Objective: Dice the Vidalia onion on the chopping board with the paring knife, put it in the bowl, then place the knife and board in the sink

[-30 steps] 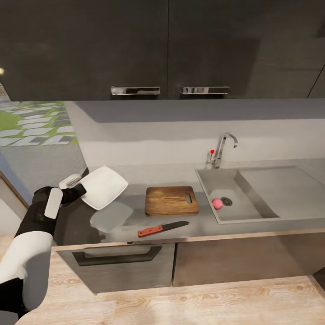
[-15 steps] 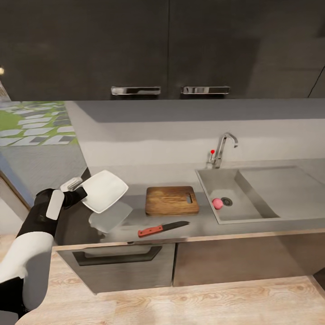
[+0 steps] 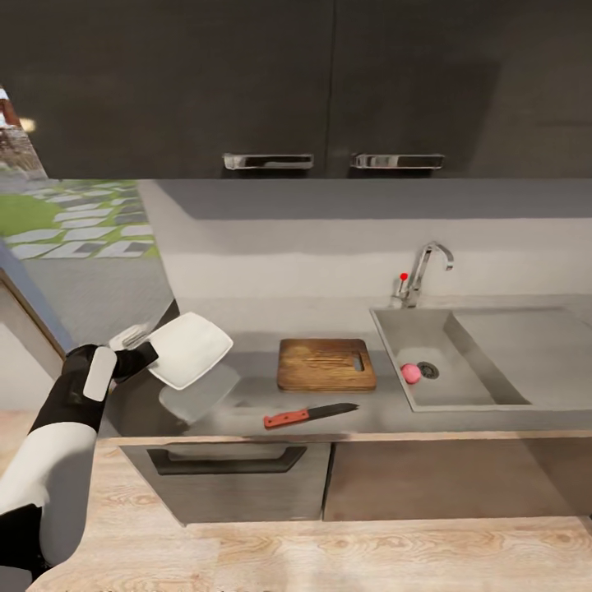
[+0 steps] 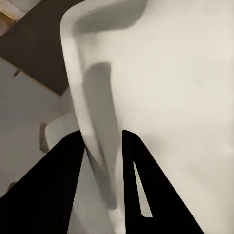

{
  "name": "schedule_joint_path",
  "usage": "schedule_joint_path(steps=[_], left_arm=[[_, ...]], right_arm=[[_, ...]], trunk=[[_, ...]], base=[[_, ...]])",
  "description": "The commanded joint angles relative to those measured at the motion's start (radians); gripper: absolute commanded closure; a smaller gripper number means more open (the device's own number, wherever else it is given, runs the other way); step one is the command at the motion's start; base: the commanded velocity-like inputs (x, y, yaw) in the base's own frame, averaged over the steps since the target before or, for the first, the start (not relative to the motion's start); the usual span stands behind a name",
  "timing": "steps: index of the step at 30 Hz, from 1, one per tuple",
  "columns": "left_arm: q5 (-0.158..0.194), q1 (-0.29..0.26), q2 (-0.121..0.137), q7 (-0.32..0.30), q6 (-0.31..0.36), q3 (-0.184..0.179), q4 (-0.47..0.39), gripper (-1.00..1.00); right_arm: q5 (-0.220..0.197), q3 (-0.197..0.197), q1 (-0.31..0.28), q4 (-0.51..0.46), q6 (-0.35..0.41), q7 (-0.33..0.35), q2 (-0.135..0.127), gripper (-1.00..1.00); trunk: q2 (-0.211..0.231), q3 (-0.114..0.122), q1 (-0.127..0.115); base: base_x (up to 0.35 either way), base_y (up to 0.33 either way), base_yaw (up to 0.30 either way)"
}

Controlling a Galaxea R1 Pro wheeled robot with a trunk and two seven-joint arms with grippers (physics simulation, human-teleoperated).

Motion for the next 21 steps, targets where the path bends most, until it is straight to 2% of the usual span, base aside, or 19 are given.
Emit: schedule_joint_path(steps=[1, 11, 21], left_arm=[[0.014, -0.001, 0.001, 0.007, 0.003, 0.001, 0.005, 1.0], [0.014, -0.001, 0.002, 0.006, 0.003, 0.0, 0.011, 1.0], [0.014, -0.001, 0.002, 0.006, 0.003, -0.001, 0.011, 1.0]], right_arm=[[-0.01, 0.009, -0.001, 0.001, -0.003, -0.003, 0.0, -1.0], [-0.011, 0.009, -0.001, 0.001, -0.003, -0.003, 0.0, -1.0], [-0.011, 0.009, -0.001, 0.002, -0.003, -0.003, 0.001, -1.0]], trunk=[[-0.002, -0.002, 0.001], [-0.002, -0.002, 0.001], [-0.002, -0.002, 0.001]], base=[[0.0, 0.0, 0.037], [0.024, 0.0, 0.008], [0.169, 0.0, 0.0]])
